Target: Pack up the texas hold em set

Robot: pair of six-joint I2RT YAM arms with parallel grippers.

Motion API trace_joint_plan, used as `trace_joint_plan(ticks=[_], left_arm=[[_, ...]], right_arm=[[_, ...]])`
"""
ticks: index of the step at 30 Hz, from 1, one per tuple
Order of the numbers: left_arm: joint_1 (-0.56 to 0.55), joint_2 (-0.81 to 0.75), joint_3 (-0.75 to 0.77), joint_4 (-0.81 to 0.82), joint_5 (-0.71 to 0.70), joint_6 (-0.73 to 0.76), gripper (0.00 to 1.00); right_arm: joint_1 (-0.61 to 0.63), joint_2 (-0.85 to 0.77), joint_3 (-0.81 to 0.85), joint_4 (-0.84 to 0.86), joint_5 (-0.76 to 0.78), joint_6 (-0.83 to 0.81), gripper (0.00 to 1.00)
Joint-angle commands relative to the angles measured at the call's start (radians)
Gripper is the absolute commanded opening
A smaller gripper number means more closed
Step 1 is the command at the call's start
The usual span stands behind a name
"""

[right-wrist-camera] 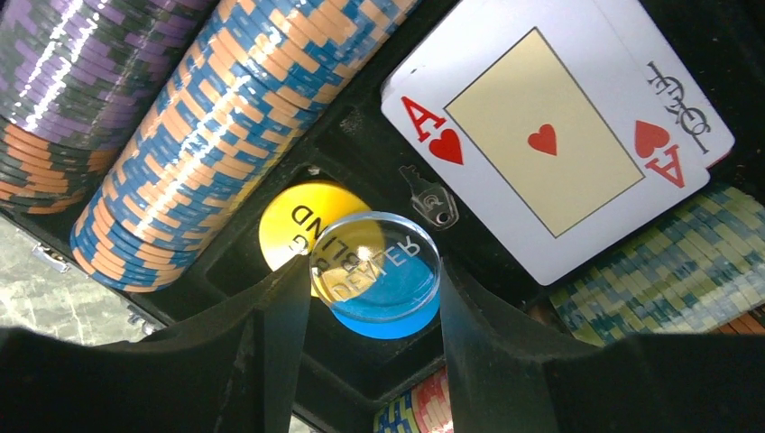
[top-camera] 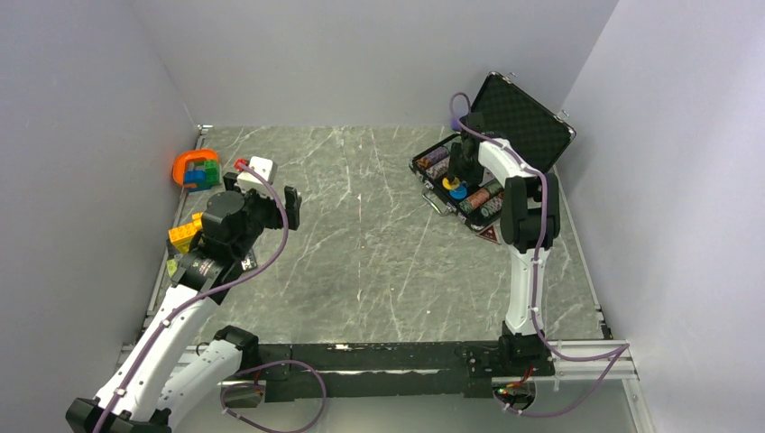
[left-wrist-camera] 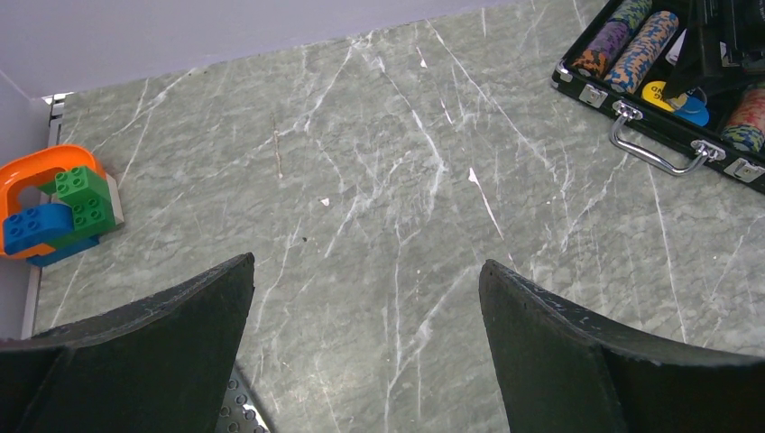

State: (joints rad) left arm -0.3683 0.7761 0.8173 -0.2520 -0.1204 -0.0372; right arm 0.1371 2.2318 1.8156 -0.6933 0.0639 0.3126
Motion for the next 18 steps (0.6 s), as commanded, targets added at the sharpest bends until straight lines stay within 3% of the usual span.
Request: trace_joint_plan(ticks=[1, 10, 18], left_arm=[[-0.004, -0.003, -0.004, 0.028, -0.003, 0.010, 0.98], [-0.004, -0.005, -0.004, 0.027, -0.003, 0.010, 0.98], [-0.004, -0.005, -0.005, 0.026, -0.004, 0.010, 0.98]], right_arm=[[0.024, -0.015, -0.035, -0.018, -0.059, 0.003, 0.33], [0.026, -0.014, -0.035, -0.035, -0.039, 0.010, 0.37], [0.026, -0.019, -0.010, -0.054, -0.008, 0.007, 0.64]])
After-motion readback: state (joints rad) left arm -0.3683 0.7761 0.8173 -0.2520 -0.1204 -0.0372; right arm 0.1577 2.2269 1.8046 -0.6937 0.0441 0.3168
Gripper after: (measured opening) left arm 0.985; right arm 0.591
